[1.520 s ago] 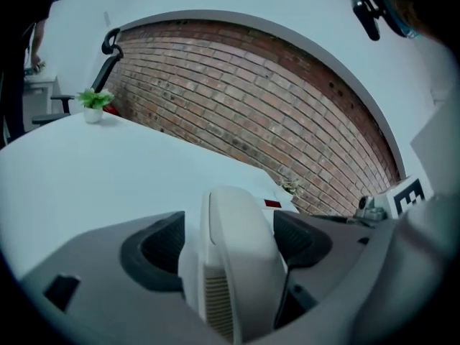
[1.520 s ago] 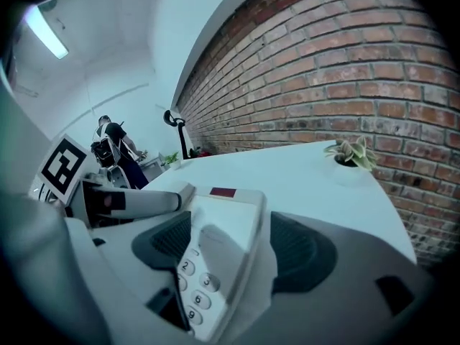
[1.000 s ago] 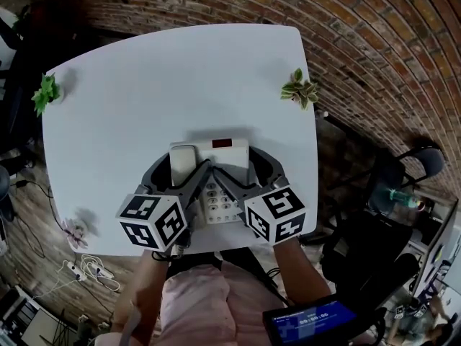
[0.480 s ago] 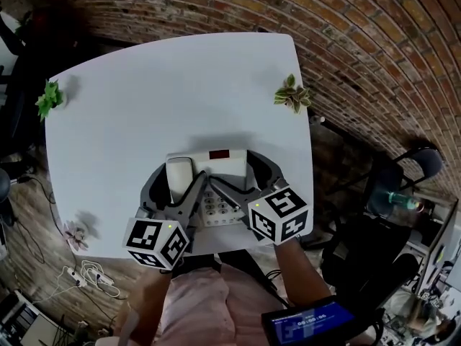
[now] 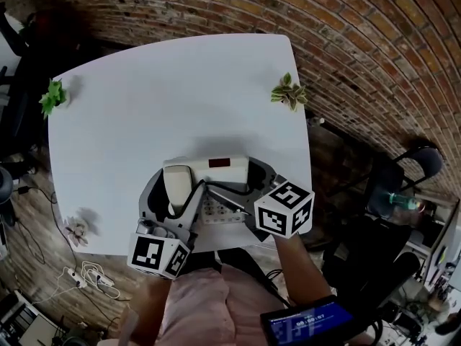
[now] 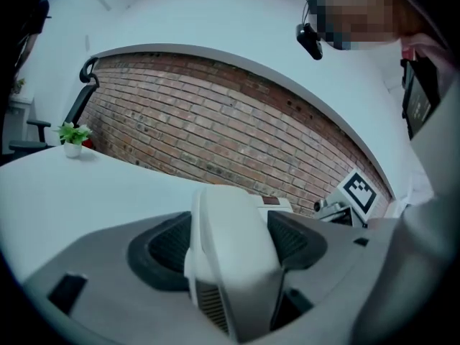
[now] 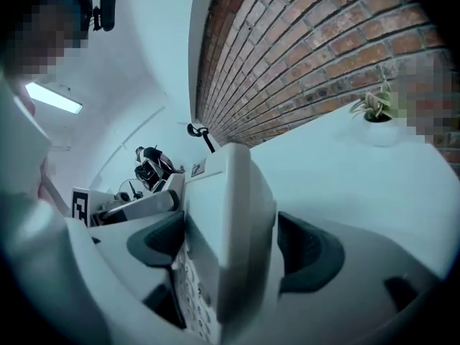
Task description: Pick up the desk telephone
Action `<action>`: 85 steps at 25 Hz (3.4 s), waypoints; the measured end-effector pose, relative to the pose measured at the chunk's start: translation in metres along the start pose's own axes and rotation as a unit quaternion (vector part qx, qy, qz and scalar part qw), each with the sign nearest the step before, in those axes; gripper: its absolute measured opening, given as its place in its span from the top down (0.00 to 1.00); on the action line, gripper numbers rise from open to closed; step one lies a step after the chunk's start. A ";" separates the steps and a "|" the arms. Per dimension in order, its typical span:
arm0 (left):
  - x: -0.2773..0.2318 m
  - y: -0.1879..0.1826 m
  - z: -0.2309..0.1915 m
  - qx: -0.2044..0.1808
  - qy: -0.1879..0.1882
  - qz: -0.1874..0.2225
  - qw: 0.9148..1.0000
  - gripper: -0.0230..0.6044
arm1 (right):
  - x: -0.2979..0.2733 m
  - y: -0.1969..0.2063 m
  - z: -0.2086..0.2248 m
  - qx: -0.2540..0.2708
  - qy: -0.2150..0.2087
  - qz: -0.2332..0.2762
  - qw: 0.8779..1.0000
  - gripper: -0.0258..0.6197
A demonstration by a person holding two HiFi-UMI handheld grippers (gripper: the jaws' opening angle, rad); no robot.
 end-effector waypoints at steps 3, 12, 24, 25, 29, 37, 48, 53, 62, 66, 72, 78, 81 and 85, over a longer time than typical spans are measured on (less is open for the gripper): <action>0.004 0.001 0.003 -0.006 -0.002 0.008 1.000 0.44 | 0.003 0.001 -0.003 0.013 -0.010 0.007 1.000 0.35; 0.010 0.014 0.000 -0.003 0.048 -0.007 0.999 0.28 | 0.012 0.006 -0.005 0.057 -0.013 0.036 0.998 0.38; 0.007 0.018 0.002 0.037 0.121 -0.021 0.992 0.35 | 0.020 0.013 -0.012 0.069 0.004 0.046 0.997 0.38; 0.008 0.019 0.003 0.038 0.116 -0.021 0.992 0.36 | 0.022 0.014 -0.013 0.065 0.008 0.046 0.997 0.38; 0.012 0.019 0.011 0.036 0.102 -0.020 0.994 0.38 | 0.027 0.016 -0.018 0.062 0.019 0.042 0.997 0.38; 0.031 0.008 0.033 0.025 0.084 -0.001 0.996 0.39 | 0.052 0.018 -0.039 0.079 0.032 0.055 0.995 0.39; 0.073 -0.024 0.072 0.009 0.074 0.048 0.996 0.40 | 0.100 0.002 -0.080 0.117 0.036 0.084 0.989 0.39; 0.089 -0.044 0.086 0.009 0.068 0.068 0.995 0.40 | 0.121 -0.014 -0.097 0.136 0.034 0.097 0.985 0.39; 0.111 -0.082 0.103 -0.020 0.058 0.099 0.993 0.40 | 0.148 -0.040 -0.122 0.167 0.030 0.129 0.977 0.39; 0.116 -0.089 0.107 -0.022 0.055 0.106 0.993 0.40 | 0.154 -0.046 -0.127 0.172 0.029 0.136 0.975 0.39; 0.118 -0.093 0.110 -0.026 0.056 0.114 0.992 0.40 | 0.159 -0.048 -0.129 0.179 0.031 0.141 0.973 0.39; 0.118 -0.093 0.110 -0.024 0.056 0.116 0.991 0.40 | 0.160 -0.049 -0.130 0.183 0.033 0.145 0.972 0.39; 0.117 -0.093 0.110 -0.024 0.056 0.116 0.991 0.40 | 0.160 -0.049 -0.130 0.182 0.034 0.145 0.972 0.39; 0.117 -0.093 0.110 -0.024 0.057 0.118 0.991 0.40 | 0.160 -0.049 -0.130 0.183 0.035 0.146 0.972 0.39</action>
Point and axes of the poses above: the fingertips, and each gripper's own axes: x backward along the fingers, z to its right, y out of its underside, the point moved 7 cm from there along x, backward along the fingers, and after that the axes turned 15 degrees about -z, right-handed, at the moved point
